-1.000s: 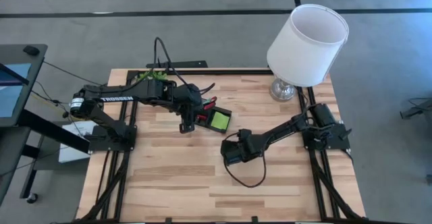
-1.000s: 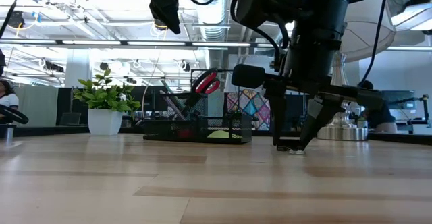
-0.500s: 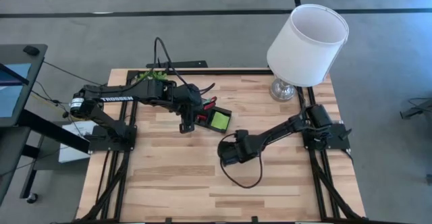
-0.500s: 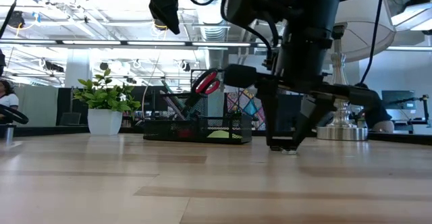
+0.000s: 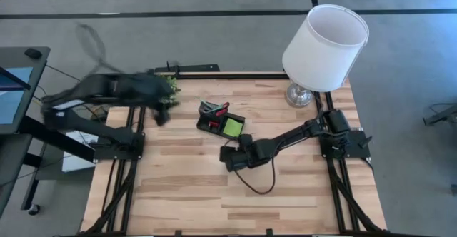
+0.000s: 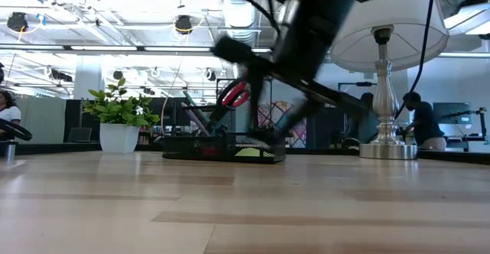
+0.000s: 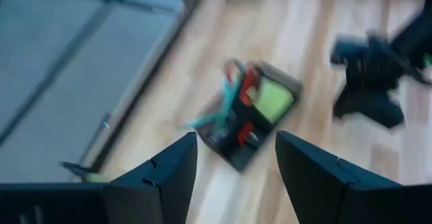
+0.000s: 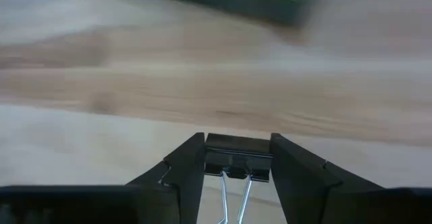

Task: Pick and place office supplies into organizer
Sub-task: Put the black binder clip into the black desk organizer, then return to Home Position

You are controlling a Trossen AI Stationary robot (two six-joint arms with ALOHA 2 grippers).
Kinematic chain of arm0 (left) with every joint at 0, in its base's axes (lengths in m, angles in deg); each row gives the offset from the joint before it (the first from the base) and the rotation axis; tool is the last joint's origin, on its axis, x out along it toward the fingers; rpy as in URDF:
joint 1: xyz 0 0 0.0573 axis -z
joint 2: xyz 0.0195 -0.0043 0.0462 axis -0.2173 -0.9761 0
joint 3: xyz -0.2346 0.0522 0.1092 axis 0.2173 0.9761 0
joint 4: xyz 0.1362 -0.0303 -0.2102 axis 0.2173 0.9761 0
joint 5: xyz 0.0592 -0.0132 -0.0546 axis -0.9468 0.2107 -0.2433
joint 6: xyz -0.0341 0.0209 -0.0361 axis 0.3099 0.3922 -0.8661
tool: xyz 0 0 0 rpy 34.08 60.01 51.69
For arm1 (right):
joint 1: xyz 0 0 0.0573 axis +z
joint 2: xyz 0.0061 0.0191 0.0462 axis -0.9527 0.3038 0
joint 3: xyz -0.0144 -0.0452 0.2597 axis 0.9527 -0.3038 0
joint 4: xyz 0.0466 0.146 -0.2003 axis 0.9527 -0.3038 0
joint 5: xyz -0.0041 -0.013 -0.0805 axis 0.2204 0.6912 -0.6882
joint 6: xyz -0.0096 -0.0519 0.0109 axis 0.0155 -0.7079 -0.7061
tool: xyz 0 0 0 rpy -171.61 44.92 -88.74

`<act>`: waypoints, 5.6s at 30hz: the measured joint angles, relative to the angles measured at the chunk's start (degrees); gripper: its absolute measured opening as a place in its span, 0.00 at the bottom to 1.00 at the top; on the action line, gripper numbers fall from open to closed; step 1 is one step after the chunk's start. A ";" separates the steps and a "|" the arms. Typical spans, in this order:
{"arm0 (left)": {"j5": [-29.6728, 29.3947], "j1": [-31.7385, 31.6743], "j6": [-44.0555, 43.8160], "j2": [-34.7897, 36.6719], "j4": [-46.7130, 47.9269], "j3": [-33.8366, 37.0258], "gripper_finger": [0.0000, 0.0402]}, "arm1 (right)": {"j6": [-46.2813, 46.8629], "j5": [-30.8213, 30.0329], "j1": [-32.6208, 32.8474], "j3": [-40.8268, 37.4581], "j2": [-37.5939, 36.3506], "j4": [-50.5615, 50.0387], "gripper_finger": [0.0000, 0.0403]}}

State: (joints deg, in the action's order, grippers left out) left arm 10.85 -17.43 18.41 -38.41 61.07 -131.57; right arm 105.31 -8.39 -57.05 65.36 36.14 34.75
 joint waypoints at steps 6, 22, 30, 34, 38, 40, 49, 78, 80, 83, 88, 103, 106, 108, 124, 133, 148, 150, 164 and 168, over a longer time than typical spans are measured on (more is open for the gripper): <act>-6.58 0.00 -3.71 10.58 -1.52 -0.08 0.49 | -8.02 -5.05 -4.26 4.83 -0.12 3.02 0.37; -7.49 -0.02 -2.49 18.80 0.84 -0.06 0.49 | -23.17 -6.42 -15.69 10.59 -0.18 12.52 0.36; -7.47 -0.02 -0.90 18.47 1.92 -0.04 0.49 | -23.80 -6.67 -12.46 10.59 -0.18 12.31 0.37; -7.47 -0.02 -0.72 18.47 1.92 -0.04 0.49 | -23.42 -5.36 -11.25 10.59 -0.18 12.74 0.37; -7.47 -0.02 -0.72 18.47 1.90 -0.04 0.49 | -21.36 -5.64 -10.12 10.59 -0.18 11.94 0.37; -7.47 -0.02 -0.72 18.47 1.90 -0.04 0.49 | -20.65 -5.59 -10.05 10.62 0.50 11.11 0.37; -7.42 -0.02 -0.74 18.23 1.92 -0.02 0.49 | -20.35 -1.63 -12.11 13.39 9.98 16.53 0.37; -7.47 -0.02 -1.73 18.25 7.22 -0.02 0.49 | -36.44 -9.81 -15.24 24.69 12.95 7.27 0.38; -7.56 -0.02 -1.73 18.25 7.69 -0.02 0.49 | -39.84 -11.59 -14.57 24.69 12.95 7.09 0.37; -7.58 -0.02 -1.73 18.25 8.24 -0.02 0.49 | -43.34 -14.54 -13.65 24.69 12.95 7.27 0.37; -7.62 -0.04 -1.83 18.25 9.14 -0.02 0.49 | -58.52 -15.91 -12.62 24.69 12.95 8.22 0.39; -7.71 -0.02 -7.50 18.25 14.76 -0.02 0.49 | -77.18 -10.59 -15.95 24.67 12.67 7.42 0.38; -7.71 -0.04 -7.82 18.25 14.87 -0.02 0.49 | -77.52 -7.29 -16.86 24.85 12.52 6.32 0.41; -7.71 -0.04 -8.48 18.25 14.86 -0.02 0.49 | -77.52 -7.38 -16.94 24.86 12.52 4.10 0.43; -7.69 -0.03 -15.78 18.27 14.80 -0.02 0.49 | -76.56 -7.01 -17.28 24.63 12.78 -0.54 0.48; -8.84 -0.03 -15.05 18.28 14.90 0.73 0.49 | -74.65 -5.57 -14.54 34.18 12.19 -4.10 0.44; -8.57 -0.04 -14.16 26.18 23.09 -15.90 0.49 | -72.83 -8.39 -1.32 46.34 -15.00 -38.69 0.37; -8.64 0.00 -10.68 30.36 22.04 -15.22 0.49 | -70.96 -8.89 0.37 46.19 -18.96 -43.22 0.35; -0.10 -4.06 -9.36 62.82 7.80 14.09 0.49 | -73.31 -23.11 10.51 46.18 -32.55 -50.50 0.27; -2.23 -5.73 -10.34 60.61 12.38 18.93 0.49 | -77.84 -22.32 12.41 45.56 -35.51 -46.34 0.27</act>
State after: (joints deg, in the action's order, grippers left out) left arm 8.61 -23.16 8.07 22.20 73.45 -112.64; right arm 27.48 -30.71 -44.64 110.92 0.63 -11.59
